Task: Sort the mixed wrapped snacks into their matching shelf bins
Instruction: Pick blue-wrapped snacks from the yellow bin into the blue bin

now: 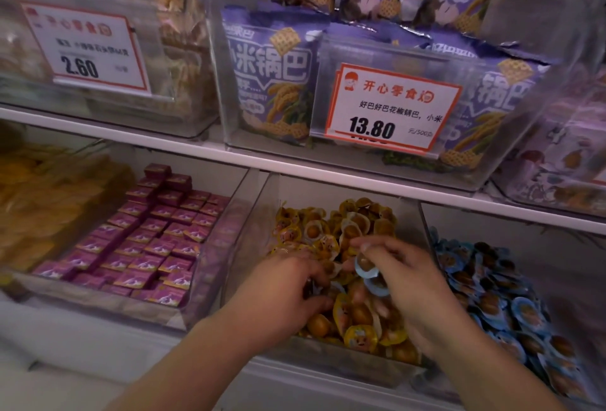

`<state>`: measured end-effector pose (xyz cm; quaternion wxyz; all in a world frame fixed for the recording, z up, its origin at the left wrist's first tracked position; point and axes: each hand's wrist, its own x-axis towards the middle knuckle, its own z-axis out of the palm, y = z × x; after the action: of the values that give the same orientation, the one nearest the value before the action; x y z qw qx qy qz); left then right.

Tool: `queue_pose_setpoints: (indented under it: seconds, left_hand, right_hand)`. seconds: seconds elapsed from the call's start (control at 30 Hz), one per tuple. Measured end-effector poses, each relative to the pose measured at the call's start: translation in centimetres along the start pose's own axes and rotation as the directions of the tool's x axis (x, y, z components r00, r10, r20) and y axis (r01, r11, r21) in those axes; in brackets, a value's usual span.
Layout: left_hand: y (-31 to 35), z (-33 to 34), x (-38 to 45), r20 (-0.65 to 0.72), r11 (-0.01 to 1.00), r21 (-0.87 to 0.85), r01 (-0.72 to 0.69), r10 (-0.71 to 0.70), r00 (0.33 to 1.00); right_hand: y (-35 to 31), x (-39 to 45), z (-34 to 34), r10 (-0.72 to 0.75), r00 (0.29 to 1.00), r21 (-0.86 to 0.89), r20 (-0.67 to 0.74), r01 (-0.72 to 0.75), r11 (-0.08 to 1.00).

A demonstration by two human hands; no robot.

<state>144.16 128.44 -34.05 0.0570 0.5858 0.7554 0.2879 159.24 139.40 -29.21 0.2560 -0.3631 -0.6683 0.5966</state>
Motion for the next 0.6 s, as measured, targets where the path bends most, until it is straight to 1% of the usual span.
queue_pose_setpoints:
  seconds: [0.07,0.13,0.17,0.2,0.23,0.3,0.33,0.37,0.4,0.43,0.47,0.53,0.6]
  left_hand:
    - [-0.2,0.1,-0.1,-0.027,0.995,-0.079,0.055,-0.057,0.998]
    - [-0.2,-0.2,0.0,-0.085,0.955,-0.262,0.138,-0.165,0.983]
    - [-0.1,-0.5,0.0,-0.122,0.909,-0.382,0.163,-0.225,0.967]
    - [0.0,-0.8,0.0,-0.177,0.87,-0.468,0.157,-0.266,0.947]
    - [0.2,-1.1,0.0,-0.25,0.86,-0.498,0.114,-0.268,0.93]
    - [1.2,-1.3,-0.1,-0.343,0.877,-0.481,-0.018,-0.169,0.924]
    - [1.9,-1.2,-0.3,-0.35,0.882,-0.463,-0.089,-0.09,0.932]
    - [2.5,-0.9,-0.5,-0.343,0.89,-0.43,-0.149,-0.009,0.939]
    - [2.8,-0.4,-0.6,-0.328,0.901,-0.39,-0.189,0.056,0.943]
    - [2.9,0.0,-0.7,-0.307,0.91,-0.361,-0.203,0.09,0.947]
    - [2.8,0.3,-0.7,-0.284,0.914,-0.357,-0.191,0.089,0.955]
    - [2.4,0.1,-0.6,-0.228,0.911,-0.393,-0.126,0.036,0.973]
    - [2.4,-0.1,-0.5,-0.201,0.929,-0.349,-0.126,0.057,0.978]
  right_hand:
    - [-0.4,-0.2,0.2,0.089,0.994,0.147,-0.066,-0.078,0.986]
    - [-0.6,-0.2,0.1,0.145,0.986,0.261,-0.084,-0.119,0.958]
    - [-0.7,-0.2,0.1,0.174,0.983,0.307,-0.062,-0.147,0.94]
    - [-0.8,-0.2,0.2,0.206,0.978,0.356,-0.017,-0.187,0.916]
    - [-0.8,-0.3,0.2,0.237,0.97,0.405,0.055,-0.238,0.883]
    - [-1.2,-0.9,0.6,0.256,0.927,0.481,0.273,-0.362,0.799]
    - [-1.3,-1.1,0.9,0.231,0.891,0.491,0.391,-0.414,0.766]
    - [-1.3,-1.4,1.3,0.198,0.858,0.495,0.474,-0.446,0.746]
    - [-1.3,-1.5,1.6,0.173,0.843,0.5,0.509,-0.453,0.738]
    - [-1.1,-1.6,1.9,0.163,0.848,0.505,0.504,-0.443,0.741]
    - [-1.0,-1.6,2.3,0.168,0.865,0.509,0.472,-0.423,0.75]
    - [-0.9,-1.4,2.4,0.173,0.905,0.526,0.388,-0.372,0.765]
    - [-0.8,-1.5,2.1,0.161,0.929,0.509,0.334,-0.321,0.799]
